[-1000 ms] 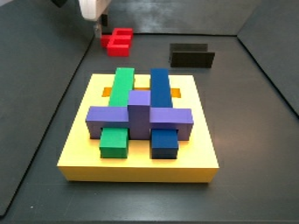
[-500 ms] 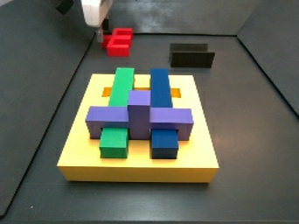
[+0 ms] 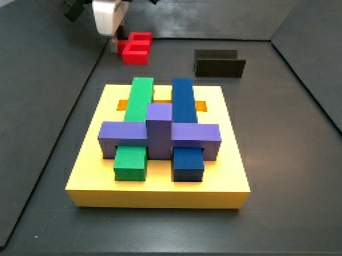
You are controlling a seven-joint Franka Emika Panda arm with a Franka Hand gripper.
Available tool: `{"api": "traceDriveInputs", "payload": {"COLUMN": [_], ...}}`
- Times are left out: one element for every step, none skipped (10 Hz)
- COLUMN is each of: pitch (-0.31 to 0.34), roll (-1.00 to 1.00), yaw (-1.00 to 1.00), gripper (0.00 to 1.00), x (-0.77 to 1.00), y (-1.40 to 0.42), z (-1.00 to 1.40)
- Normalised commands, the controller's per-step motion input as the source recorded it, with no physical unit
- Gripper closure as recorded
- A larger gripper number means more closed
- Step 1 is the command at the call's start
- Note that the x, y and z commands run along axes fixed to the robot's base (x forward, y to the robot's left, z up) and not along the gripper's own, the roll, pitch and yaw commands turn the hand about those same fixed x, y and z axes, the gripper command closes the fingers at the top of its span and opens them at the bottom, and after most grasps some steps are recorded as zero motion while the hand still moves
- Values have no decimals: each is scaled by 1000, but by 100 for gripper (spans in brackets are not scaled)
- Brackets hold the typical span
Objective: Pick up the red object. Move up. Place the red object on the fixture. Regrasp the red object. Move to above the board. Insert the red object.
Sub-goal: Pick up the red object.
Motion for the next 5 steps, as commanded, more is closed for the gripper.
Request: {"api": "traceDriveInputs", "payload": {"pitch": [-147, -147, -121, -161, -184], "roll": [-183, -194, -217, -243, -259], "yaw": [-11, -86, -177, -191, -143], "gripper": [0, 0, 0, 0, 0], "x": [0, 26, 111, 109, 189], "y": [11, 34, 100, 183, 214], "z": [-511, -534, -494, -551, -506]}}
